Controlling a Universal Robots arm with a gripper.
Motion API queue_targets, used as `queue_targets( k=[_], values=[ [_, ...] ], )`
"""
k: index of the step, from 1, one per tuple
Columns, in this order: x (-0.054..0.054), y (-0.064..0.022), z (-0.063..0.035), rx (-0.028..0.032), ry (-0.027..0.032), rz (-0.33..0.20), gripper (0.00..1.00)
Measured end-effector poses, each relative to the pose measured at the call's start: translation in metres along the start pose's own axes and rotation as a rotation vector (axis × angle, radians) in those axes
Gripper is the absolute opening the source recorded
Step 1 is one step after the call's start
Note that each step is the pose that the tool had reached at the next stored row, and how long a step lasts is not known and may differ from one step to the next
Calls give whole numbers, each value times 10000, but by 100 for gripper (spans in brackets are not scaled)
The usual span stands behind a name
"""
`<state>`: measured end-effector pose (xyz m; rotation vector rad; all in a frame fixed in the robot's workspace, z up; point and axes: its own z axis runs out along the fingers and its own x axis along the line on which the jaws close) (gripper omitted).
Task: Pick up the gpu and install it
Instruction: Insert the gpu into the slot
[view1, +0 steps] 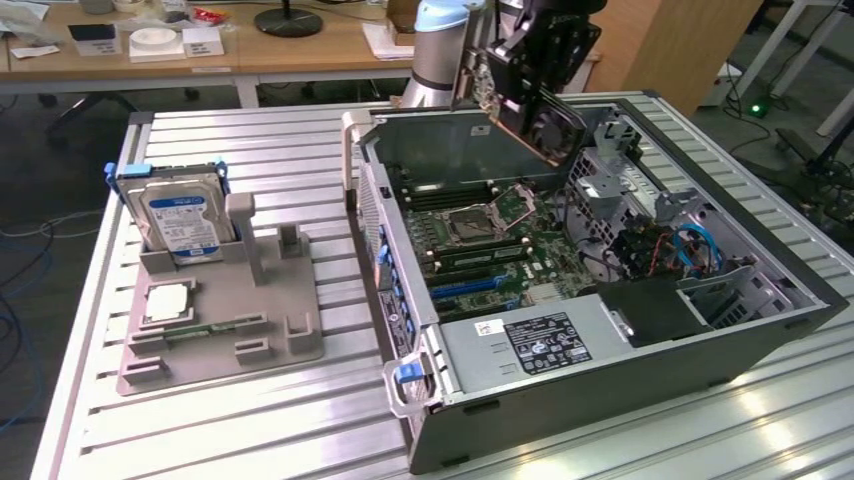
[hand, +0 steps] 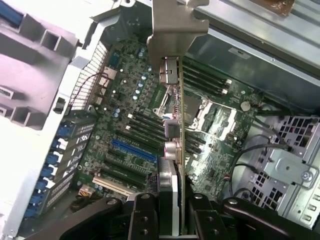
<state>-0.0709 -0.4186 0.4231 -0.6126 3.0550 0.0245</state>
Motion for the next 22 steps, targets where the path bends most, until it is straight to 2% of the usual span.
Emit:
queue_targets(
  k=[22],
  values=[
    [13, -31, 5, -59, 22, -2105, 28]
  ],
)
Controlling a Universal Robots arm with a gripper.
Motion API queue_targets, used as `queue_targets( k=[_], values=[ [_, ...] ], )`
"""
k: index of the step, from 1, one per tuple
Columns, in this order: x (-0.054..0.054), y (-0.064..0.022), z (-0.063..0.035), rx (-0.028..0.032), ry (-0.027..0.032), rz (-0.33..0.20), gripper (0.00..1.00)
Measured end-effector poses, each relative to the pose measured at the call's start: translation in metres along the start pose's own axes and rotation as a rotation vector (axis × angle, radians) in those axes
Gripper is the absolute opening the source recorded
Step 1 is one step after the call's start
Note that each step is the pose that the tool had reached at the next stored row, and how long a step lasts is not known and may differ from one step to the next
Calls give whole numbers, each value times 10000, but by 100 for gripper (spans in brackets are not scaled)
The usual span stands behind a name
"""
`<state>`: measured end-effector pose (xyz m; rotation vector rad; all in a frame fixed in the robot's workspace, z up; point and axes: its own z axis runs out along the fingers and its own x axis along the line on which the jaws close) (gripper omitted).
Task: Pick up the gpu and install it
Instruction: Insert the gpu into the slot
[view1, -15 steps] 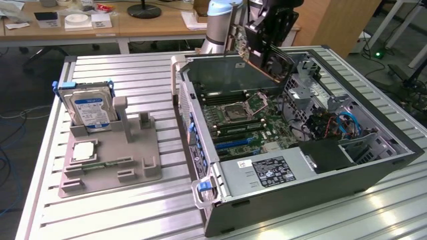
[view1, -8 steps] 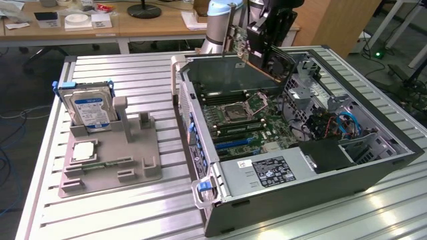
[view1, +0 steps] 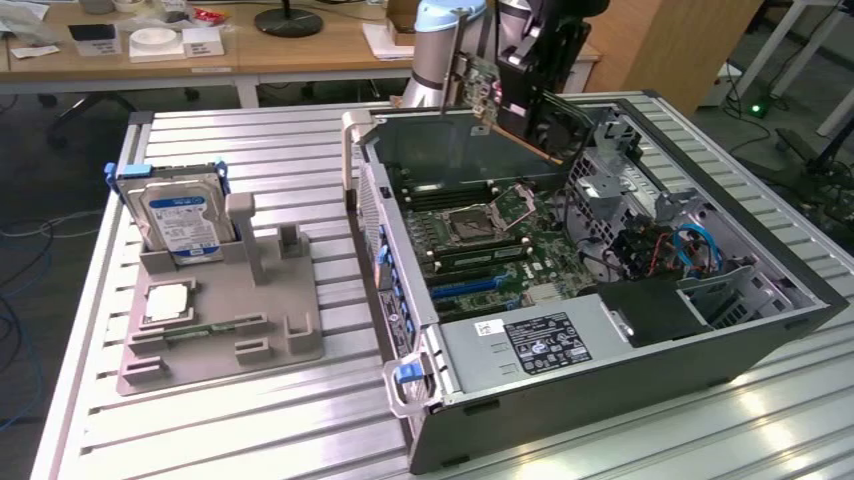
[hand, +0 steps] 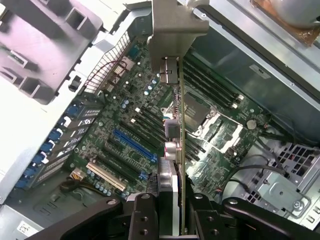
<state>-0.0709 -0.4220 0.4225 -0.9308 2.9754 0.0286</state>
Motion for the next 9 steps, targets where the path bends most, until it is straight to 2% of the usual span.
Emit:
queue_targets(
  k=[9],
  values=[
    [6, -9, 3, -25, 8, -852, 28]
  ],
)
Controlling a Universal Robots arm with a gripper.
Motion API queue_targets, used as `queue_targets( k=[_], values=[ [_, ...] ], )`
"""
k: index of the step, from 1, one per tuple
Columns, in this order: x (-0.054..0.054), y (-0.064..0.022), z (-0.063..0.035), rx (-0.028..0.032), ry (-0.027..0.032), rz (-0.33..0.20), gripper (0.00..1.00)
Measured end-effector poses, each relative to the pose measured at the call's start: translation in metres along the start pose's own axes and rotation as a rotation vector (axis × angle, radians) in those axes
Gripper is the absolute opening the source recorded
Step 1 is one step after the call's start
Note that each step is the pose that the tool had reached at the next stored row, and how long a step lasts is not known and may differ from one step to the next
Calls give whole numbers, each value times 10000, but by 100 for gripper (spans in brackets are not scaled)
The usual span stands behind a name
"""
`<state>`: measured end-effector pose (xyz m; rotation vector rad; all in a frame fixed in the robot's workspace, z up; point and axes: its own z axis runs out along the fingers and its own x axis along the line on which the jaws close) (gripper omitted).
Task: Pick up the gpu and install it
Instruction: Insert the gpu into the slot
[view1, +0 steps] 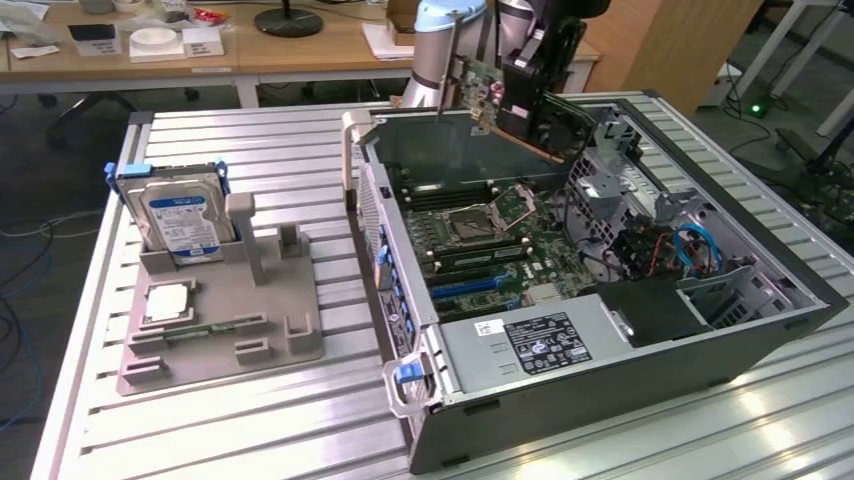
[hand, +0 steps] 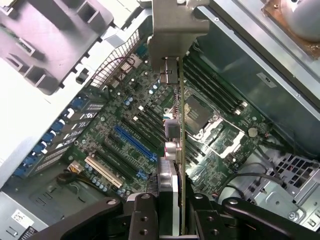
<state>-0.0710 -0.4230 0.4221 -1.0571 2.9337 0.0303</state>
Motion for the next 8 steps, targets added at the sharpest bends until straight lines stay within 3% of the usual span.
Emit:
queue_targets(
  k=[8],
  values=[
    [5, -6, 2, -21, 8, -746, 28]
  ],
)
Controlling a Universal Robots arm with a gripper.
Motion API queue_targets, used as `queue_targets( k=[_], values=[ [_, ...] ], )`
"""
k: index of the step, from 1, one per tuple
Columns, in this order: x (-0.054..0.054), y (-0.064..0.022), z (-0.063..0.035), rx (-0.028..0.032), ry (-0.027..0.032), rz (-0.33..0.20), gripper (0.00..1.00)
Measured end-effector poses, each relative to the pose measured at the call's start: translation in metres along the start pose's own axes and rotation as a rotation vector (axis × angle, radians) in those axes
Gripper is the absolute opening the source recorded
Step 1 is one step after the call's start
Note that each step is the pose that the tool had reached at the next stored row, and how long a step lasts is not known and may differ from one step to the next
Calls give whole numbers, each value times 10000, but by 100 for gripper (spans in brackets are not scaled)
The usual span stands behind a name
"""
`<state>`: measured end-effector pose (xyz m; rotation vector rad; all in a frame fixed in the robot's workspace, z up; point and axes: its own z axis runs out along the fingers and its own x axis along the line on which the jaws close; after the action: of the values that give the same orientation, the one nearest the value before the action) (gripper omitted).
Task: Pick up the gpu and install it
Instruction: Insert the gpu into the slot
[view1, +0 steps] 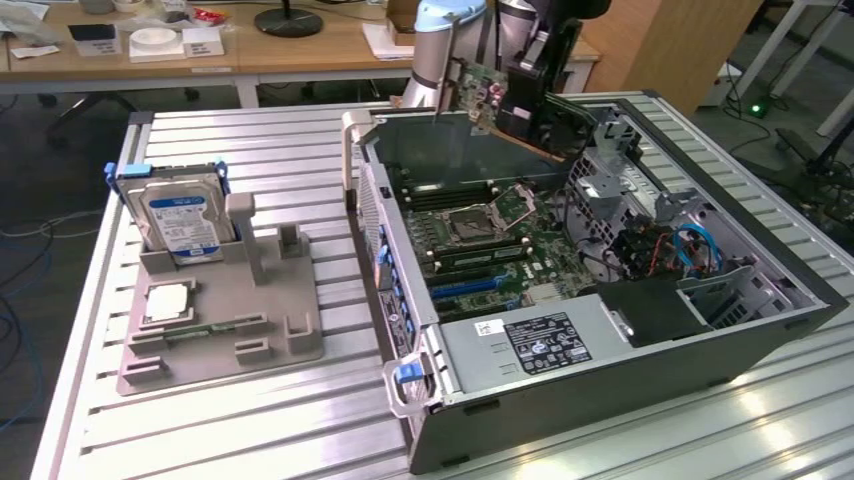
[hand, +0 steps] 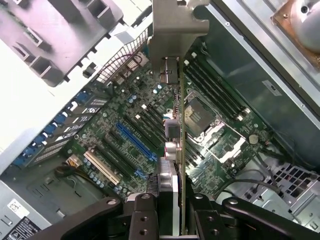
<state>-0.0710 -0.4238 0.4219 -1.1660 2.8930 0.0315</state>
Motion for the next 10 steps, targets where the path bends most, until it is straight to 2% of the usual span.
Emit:
queue_targets(
  k=[10],
  values=[
    [8, -8, 3, -25, 9, -874, 28]
  ],
)
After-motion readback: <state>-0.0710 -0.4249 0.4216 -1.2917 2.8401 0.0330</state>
